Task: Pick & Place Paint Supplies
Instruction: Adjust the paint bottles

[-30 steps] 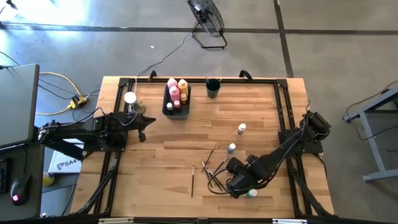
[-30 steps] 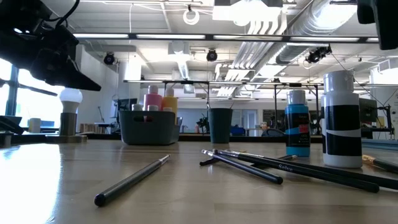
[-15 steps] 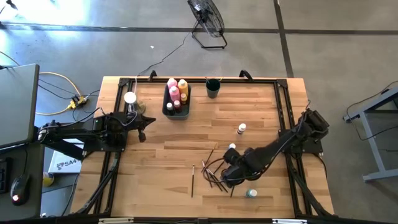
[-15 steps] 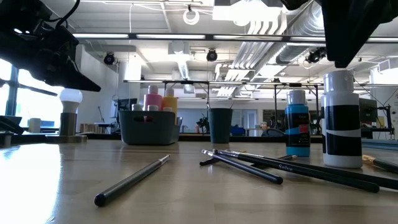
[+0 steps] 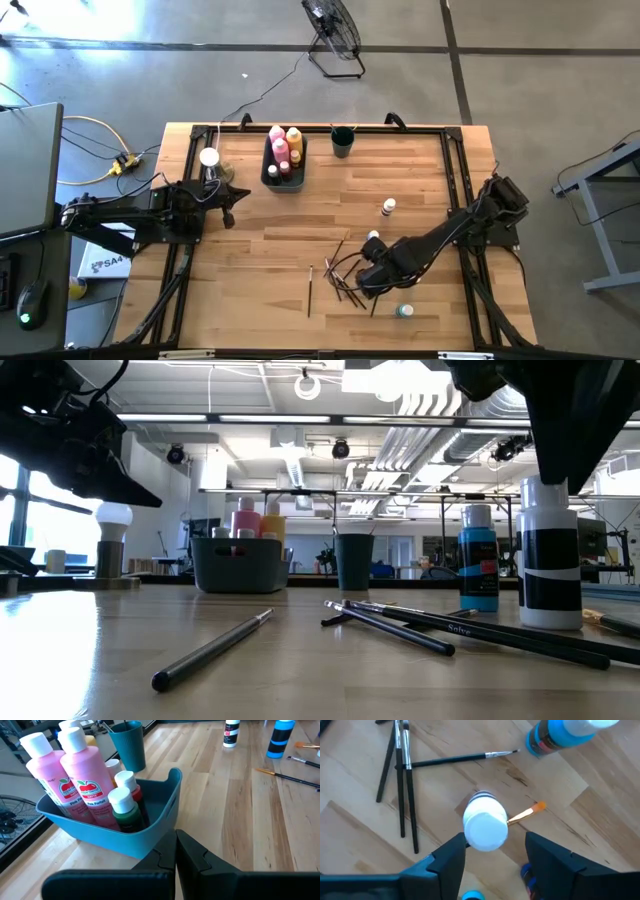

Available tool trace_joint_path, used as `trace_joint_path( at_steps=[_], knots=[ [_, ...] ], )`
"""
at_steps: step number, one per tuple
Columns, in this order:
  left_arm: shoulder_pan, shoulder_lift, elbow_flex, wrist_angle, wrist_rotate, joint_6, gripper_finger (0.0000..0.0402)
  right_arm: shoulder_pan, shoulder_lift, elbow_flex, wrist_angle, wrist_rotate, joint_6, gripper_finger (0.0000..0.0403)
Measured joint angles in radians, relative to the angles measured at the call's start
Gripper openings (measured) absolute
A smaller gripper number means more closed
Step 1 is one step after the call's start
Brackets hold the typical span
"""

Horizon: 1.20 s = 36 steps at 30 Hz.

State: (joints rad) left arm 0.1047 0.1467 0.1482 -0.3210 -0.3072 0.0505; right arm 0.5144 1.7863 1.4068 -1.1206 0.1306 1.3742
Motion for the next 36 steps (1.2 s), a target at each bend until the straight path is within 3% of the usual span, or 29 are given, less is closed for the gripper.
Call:
trace_joint_path(
  at_steps=[36],
  knots=[
    [0.0, 0.0, 0.0, -0.004, 0.003, -0.002, 0.0, -0.017, 0.0, -0.01, 0.069, 0.053, -0.123, 0.0199]
  ],
)
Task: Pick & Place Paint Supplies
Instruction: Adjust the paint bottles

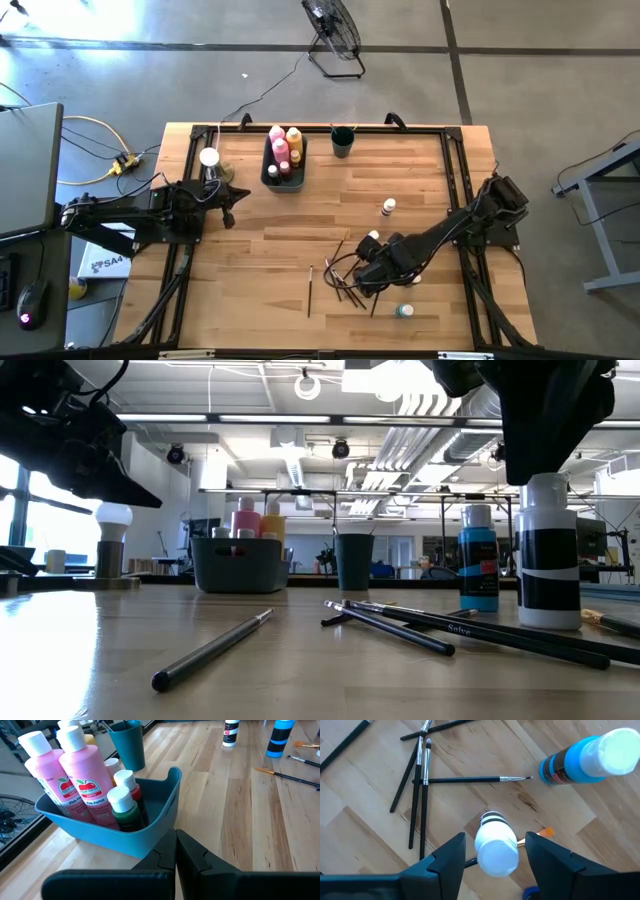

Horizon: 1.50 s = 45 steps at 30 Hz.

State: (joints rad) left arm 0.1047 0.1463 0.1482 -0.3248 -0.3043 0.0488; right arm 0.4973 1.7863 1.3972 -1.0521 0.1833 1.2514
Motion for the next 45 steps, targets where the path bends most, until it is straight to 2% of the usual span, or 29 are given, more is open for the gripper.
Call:
trace_joint_path(
  at_steps=[5, 12, 17, 26, 34, 40, 45],
  knots=[
    [0.0, 0.0, 0.0, 0.0, 0.0, 0.0, 0.0, 0.0, 0.0, -0.051, 0.023, -0.007, 0.0, 0.0199],
    [0.0, 0.0, 0.0, 0.0, -0.001, 0.001, 0.0, 0.0, 0.0, -0.056, 0.047, -0.017, -0.019, 0.0186],
    [0.0, 0.0, 0.0, 0.0, -0.002, 0.001, 0.0, 0.0, 0.0, -0.056, 0.046, -0.062, -0.019, 0.0165],
    [0.0, 0.0, 0.0, 0.0, -0.002, 0.001, 0.0, 0.0, -0.001, -0.055, 0.049, -0.076, -0.019, 0.0121],
    [0.0, 0.0, 0.0, 0.0, -0.003, 0.001, 0.0, 0.0, -0.001, -0.055, 0.054, -0.082, -0.019, 0.0134],
    [0.0, 0.0, 0.0, 0.0, -0.008, 0.002, 0.0, 0.0, -0.001, -0.055, 0.069, -0.082, -0.019, 0.012],
    [0.0, 0.0, 0.0, 0.0, -0.008, 0.002, 0.0, 0.0, -0.001, -0.056, 0.069, -0.082, -0.019, 0.0125]
  ],
)
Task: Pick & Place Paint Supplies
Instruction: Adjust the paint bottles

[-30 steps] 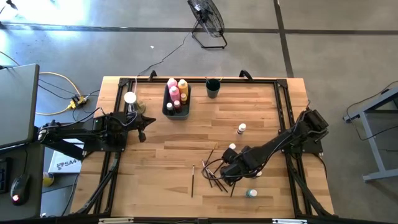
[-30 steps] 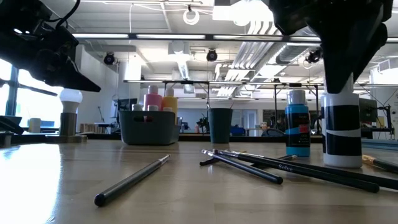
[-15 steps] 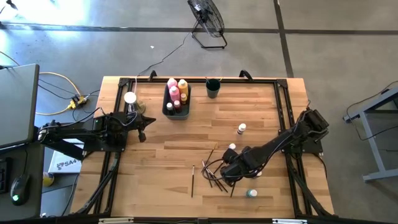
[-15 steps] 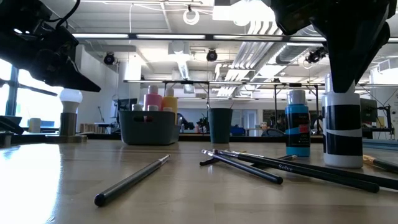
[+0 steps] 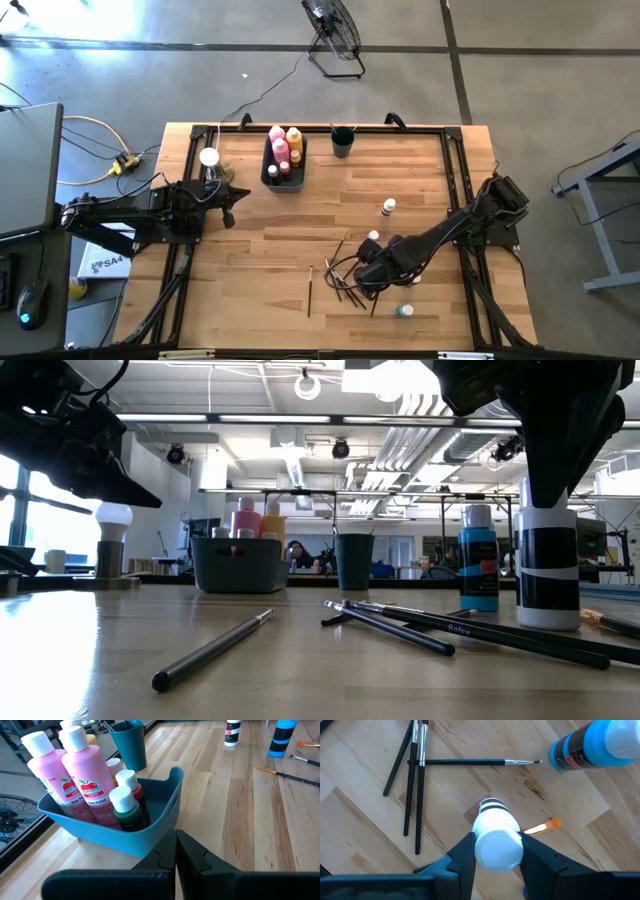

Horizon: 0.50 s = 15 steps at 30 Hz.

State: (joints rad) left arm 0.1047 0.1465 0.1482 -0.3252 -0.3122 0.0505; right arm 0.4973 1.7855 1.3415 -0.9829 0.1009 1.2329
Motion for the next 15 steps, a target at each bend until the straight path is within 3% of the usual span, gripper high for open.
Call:
trace_joint_path(
  at_steps=[15],
  knots=[
    [0.0, 0.0, 0.0, 0.0, 0.004, 0.0, 0.0, -0.009, 0.0, 0.0, 0.0, -0.023, 0.0, 0.0123]
  ],
)
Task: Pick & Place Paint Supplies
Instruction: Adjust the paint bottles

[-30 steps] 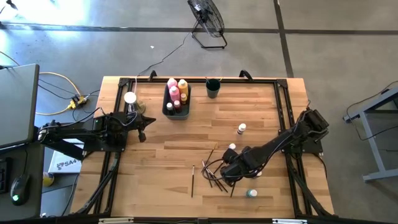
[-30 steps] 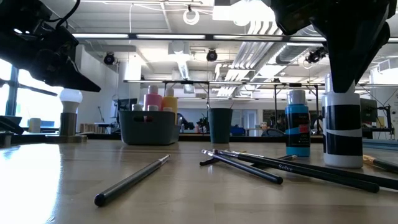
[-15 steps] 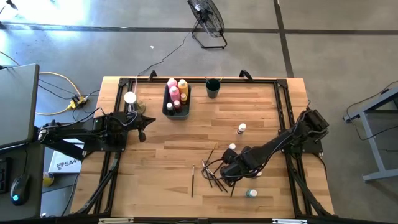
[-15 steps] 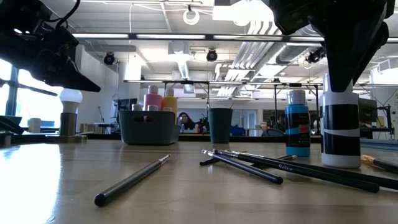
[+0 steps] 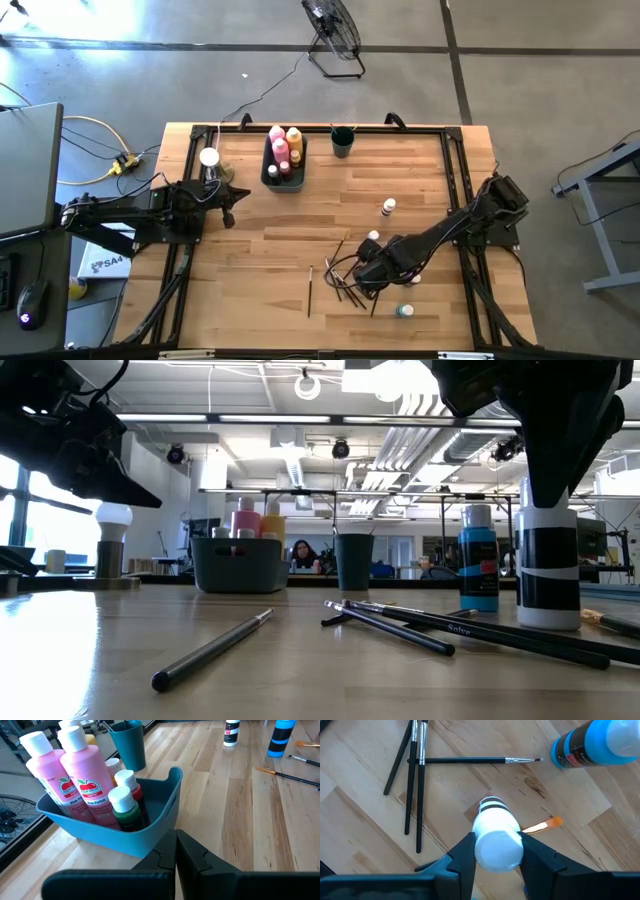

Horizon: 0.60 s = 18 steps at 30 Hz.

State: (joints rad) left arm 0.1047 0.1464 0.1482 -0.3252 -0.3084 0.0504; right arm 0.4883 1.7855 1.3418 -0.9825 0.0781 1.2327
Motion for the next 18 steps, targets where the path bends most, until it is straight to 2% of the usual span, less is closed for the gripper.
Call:
trace_joint_path(
  at_steps=[13, 18],
  knots=[
    [0.0, 0.0, 0.0, 0.0, 0.0, 0.0, 0.0, -0.029, -0.06, -0.002, 0.014, 0.052, -0.028, 0.012],
    [0.0, 0.0, 0.0, 0.0, 0.0, 0.0, 0.0, -0.061, -0.071, 0.0, 0.058, 0.03, -0.06, 0.0118]
  ],
)
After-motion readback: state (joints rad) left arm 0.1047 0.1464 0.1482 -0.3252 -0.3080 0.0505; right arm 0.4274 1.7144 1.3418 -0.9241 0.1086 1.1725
